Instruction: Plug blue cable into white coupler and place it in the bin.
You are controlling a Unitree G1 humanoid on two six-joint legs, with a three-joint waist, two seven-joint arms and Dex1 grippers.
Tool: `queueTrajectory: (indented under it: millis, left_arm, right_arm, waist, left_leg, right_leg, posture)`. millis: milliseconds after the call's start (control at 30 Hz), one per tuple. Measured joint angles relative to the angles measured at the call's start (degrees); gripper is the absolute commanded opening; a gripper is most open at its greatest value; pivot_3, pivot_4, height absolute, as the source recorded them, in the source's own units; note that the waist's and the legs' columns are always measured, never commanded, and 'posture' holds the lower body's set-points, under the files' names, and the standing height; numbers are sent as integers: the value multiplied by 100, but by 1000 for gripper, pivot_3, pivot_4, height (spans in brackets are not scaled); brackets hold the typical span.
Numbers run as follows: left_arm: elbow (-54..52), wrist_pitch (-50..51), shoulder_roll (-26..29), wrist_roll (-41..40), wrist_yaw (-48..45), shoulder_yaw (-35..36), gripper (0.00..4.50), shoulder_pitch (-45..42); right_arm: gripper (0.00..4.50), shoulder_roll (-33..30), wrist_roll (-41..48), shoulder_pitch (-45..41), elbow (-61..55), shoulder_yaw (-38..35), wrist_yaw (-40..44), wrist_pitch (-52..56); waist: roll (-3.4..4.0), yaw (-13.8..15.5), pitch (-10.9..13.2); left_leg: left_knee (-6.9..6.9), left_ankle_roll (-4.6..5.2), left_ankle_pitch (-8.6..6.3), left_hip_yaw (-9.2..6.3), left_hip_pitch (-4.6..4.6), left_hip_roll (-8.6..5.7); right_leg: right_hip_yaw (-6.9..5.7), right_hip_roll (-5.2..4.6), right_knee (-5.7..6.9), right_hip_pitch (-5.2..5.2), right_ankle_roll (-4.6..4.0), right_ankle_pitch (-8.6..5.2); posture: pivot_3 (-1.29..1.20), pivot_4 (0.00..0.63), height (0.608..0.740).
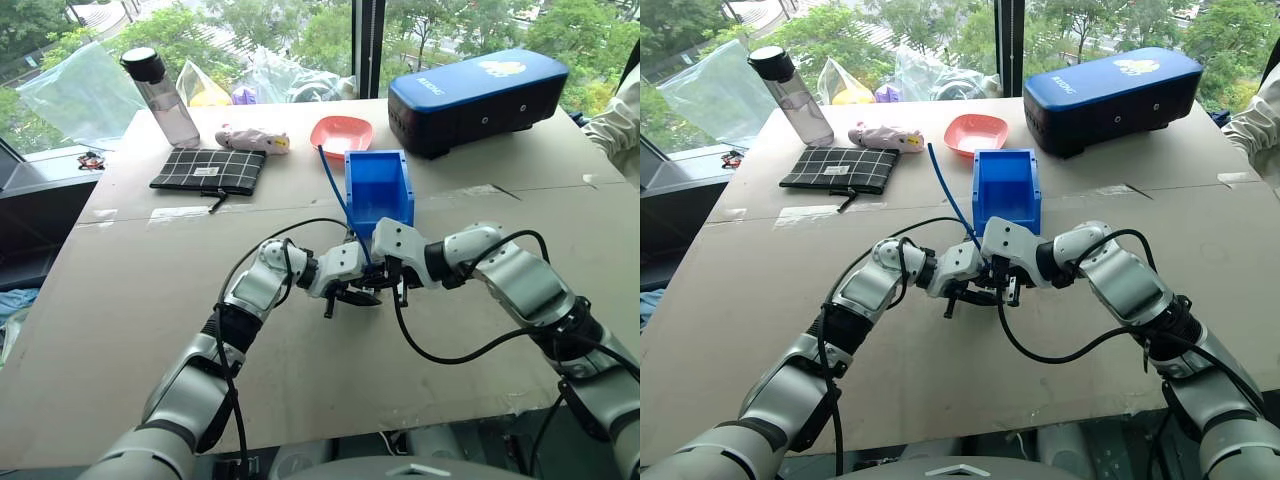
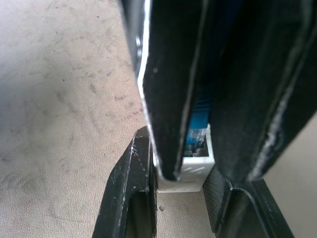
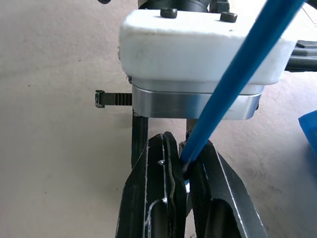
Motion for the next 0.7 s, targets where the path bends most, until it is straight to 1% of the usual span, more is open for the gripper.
queueTrajectory:
  millis: [33, 67, 100, 133, 200, 233, 267, 300, 333, 400, 467, 567, 633, 700]
  left_arm:
    - [-27, 88, 16, -39, -2, 14, 1642, 12]
    - [-150, 242, 33, -162, -40, 40, 1962, 37]
    - [-430, 432, 29, -322, -33, 92, 2520, 97]
    - [-704, 596, 56, -443, 27, 201, 2922, 185]
    - [-1197, 923, 248, -622, 236, 481, 3912, 470]
    - [-1452, 1137, 399, -696, 337, 617, 4273, 665]
    - [-1602, 1244, 482, -744, 373, 694, 4273, 794]
    - [-2129, 1569, 817, -918, 505, 977, 4273, 1329]
    - [-2194, 1639, 884, -948, 527, 1041, 4273, 1431]
    - [-2674, 2047, 1078, -1260, 757, 1458, 4273, 1944]
    - [-3340, 2403, 1218, -1680, 1003, 1978, 4273, 2454]
    - [-4293, 2767, 1247, -2215, 1492, 2664, 4273, 3017]
    - [-4606, 2896, 1226, -2406, 1736, 2849, 4273, 3197]
    - [-4963, 3023, 1106, -2609, 2083, 2994, 4273, 3372]
  right_arm:
    - [0, 31, 30, 42, -11, -62, -20, -5]
    - [0, 111, 134, 170, -31, -214, -42, -6]
    - [0, 230, 311, 330, -80, -417, -84, 8]
    - [0, 326, 464, 476, -102, -567, -161, 41]
    - [0, 491, 757, 646, -229, -1005, -360, 156]
    - [0, 494, 878, 675, -366, -1261, -455, 209]
    - [0, 489, 949, 682, -438, -1393, -493, 242]
    - [0, 462, 1134, 699, -708, -1816, -658, 372]
    - [0, 435, 1167, 700, -757, -1913, -689, 397]
    - [0, 359, 1305, 662, -807, -2202, -827, 546]
    - [0, 349, 1437, 453, -653, -2313, -944, 720]
    - [0, 338, 1488, -309, 146, -2511, -1163, 926]
    - [0, 339, 1443, -660, 617, -2573, -1254, 933]
    - [0, 421, 1267, -1200, 1572, -2560, -1384, 835]
  waist:
    - [0, -1, 0]
    - [0, -1, 0]
    - [2, 0, 2]
    - [1, 0, 3]
    - [6, -24, 7]
    - [9, -34, 8]
    - [9, -36, 8]
    - [9, -53, 8]
    - [11, -43, 9]
    - [13, -15, 11]
    - [16, 5, 15]
    - [21, 18, 18]
    - [21, 34, 18]
    - [25, 13, 21]
  left_leg:
    - [0, 0, 0, 0, 0, 0]
    - [0, 0, 0, -3, -2, 1]
    - [-2, 0, 0, -3, -4, 2]
    - [-3, 0, 0, -4, -5, 3]
    - [-10, 0, 0, -4, -6, 3]
    - [-16, -1, 0, -5, -5, 3]
    - [-19, -1, 0, -6, -3, 4]
    - [-38, -1, 0, -6, 2, 4]
    - [-41, -1, 0, -8, 4, 4]
    - [-41, -1, 0, -11, 2, 5]
    - [-40, 0, -1, -9, 0, 4]
    - [-40, 0, -1, -7, 2, -3]
    - [-41, 0, -1, -11, 2, -3]
    - [-43, -1, 0, -7, 1, -4]
  right_leg:
    - [0, 1, 0, 0, 0, 0]
    - [0, 1, -1, -1, 0, 0]
    - [2, 0, -1, -2, 0, 0]
    - [3, 0, -2, -4, 0, 0]
    - [17, 1, -1, -13, 0, 0]
    - [26, 1, -1, -15, 0, 0]
    - [31, 2, -2, -15, 0, 0]
    - [39, 2, -6, -18, 0, 0]
    - [37, 2, -7, -18, -1, 0]
    - [33, 2, -10, -17, -1, 0]
    - [32, -3, -14, -12, -1, 0]
    - [30, -10, -19, -6, -2, 1]
    - [23, -10, -24, -3, -3, 1]
    - [28, -9, -23, -6, -4, 1]
  posture:
    - [0, 150, 740]
    - [0, 150, 740]
    - [0, 150, 740]
    - [0, 150, 740]
    - [0, 150, 740]
    - [0, 150, 740]
    - [0, 150, 740]
    - [0, 150, 740]
    - [0, 150, 740]
    - [0, 150, 740]
    - [0, 150, 740]
    - [0, 150, 740]
    - [0, 150, 740]
    - [0, 150, 740]
